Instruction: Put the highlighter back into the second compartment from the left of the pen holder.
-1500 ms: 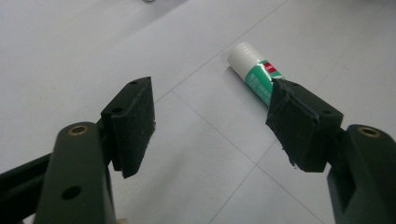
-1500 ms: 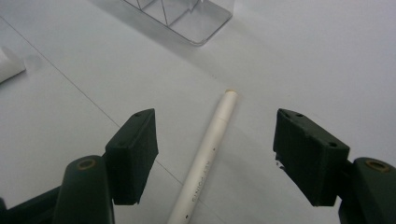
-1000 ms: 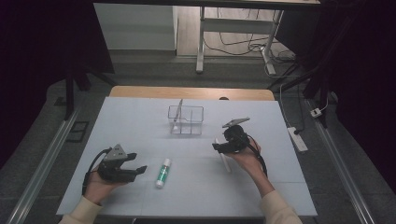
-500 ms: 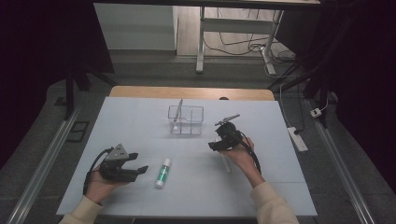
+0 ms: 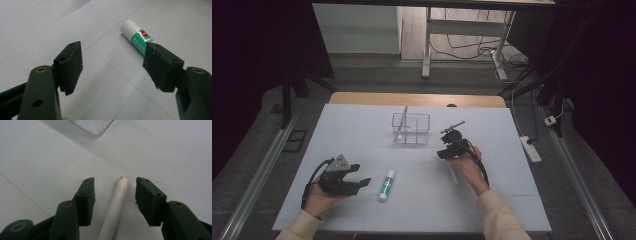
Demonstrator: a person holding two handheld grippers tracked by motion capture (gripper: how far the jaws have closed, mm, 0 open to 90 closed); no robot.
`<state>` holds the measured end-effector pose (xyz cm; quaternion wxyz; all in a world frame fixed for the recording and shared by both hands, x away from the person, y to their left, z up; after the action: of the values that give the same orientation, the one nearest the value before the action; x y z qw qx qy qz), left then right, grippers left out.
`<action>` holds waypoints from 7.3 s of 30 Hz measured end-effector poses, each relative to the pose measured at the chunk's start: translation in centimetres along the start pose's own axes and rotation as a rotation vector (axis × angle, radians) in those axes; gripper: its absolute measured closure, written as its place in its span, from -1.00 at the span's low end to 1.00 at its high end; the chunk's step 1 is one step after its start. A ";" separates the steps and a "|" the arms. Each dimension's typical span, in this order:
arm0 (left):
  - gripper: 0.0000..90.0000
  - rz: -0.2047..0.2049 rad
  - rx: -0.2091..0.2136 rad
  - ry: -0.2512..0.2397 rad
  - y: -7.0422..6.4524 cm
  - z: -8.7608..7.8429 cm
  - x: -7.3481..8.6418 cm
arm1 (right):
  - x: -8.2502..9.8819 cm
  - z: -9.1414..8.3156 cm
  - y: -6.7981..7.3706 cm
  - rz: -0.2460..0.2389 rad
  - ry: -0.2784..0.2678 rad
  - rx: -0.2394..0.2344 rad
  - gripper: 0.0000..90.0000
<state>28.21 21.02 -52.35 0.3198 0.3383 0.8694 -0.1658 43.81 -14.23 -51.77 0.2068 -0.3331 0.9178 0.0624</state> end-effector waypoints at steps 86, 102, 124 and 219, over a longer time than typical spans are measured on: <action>-0.29 -0.007 -0.019 -0.007 0.5 -0.1 0.1 | -0.2 -6.8 -1.1 0.058 -0.275 -0.074 0.73; -0.29 -0.007 -0.020 -0.008 0.5 -0.2 0.1 | -1.1 -8.0 -0.6 0.047 -0.354 -0.103 0.73; -0.29 -0.008 -0.021 -0.009 0.5 -0.2 0.1 | -2.8 -9.6 0.0 0.029 -0.445 -0.102 0.73; -0.29 -0.006 -0.012 -0.014 0.6 -0.2 0.1 | -9.9 -10.4 1.6 0.057 -0.710 -0.147 0.73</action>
<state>28.54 21.59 -52.31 0.3272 0.3327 0.8691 -0.1640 46.08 -9.81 -38.24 0.4862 -0.2788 0.7909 0.2455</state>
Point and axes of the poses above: each handheld gripper's, and its own axes: z roughly forward along the jaws, x roughly out of its underside, y roughly to its left, the point moved 2 cm from there along z, roughly forward along the jaws, and after that the axes turned 6 degrees about y, right-handed, at the moved point
